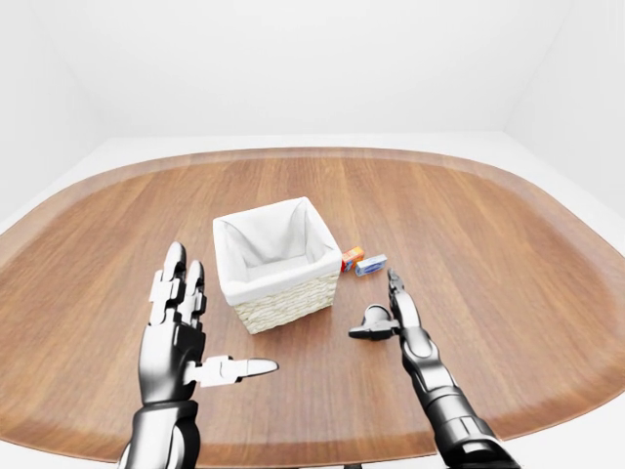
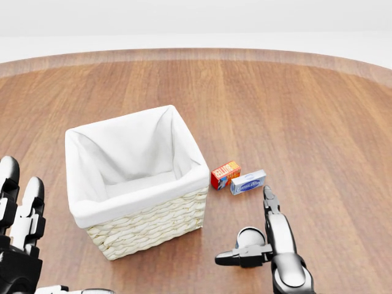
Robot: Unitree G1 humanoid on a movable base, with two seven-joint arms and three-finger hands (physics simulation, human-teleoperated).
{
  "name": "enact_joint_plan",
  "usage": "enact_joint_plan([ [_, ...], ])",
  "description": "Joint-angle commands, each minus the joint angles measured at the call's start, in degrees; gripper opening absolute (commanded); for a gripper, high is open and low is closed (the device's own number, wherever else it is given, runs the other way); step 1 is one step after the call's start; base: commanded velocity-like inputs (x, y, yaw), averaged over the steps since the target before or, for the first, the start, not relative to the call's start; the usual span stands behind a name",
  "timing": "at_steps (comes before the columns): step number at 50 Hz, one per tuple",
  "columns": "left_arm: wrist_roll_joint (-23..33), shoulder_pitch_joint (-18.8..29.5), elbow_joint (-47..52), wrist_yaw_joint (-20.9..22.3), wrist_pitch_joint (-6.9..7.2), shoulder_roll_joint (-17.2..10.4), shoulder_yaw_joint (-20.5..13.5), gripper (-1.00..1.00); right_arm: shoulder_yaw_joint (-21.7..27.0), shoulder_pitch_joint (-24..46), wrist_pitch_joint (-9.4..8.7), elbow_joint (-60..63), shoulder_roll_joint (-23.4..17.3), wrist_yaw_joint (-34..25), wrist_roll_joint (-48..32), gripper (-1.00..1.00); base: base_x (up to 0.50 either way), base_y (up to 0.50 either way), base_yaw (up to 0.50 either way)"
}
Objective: Pick up the alphabet soup and put it in the basket.
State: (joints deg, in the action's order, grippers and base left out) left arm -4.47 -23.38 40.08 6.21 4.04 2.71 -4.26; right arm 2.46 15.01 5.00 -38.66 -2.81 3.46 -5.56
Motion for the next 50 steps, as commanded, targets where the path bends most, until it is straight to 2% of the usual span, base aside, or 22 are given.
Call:
enact_joint_plan([
  [1,0.3,0.9,-1.1,-0.5,0.15,-0.2,0.3,1.00,0.5,9.4,0.00,-23.2,-0.6,2.6,-1.0,1.00,0.00,0.00,0.00],
  [26,-0.4,-0.8,0.5,0.0,-0.28,-0.2,0.4,1.00,0.6,12.1,0.00,-28.2,-1.0,3.5,-1.0,1.00,0.00,0.00,0.00],
  [36,0.0,-1.0,-0.1,0.1,-1.11,-0.3,1.0,1.00,1.8,15.4,0.00,-34.0,-1.2,4.0,-0.8,1.00,0.00,0.00,0.00],
  [50,0.4,-0.6,-0.9,-0.3,-1.46,-0.5,1.4,1.00,1.2,15.4,0.00,-34.5,-0.1,4.9,-2.5,1.00,0.00,0.00,0.00],
])
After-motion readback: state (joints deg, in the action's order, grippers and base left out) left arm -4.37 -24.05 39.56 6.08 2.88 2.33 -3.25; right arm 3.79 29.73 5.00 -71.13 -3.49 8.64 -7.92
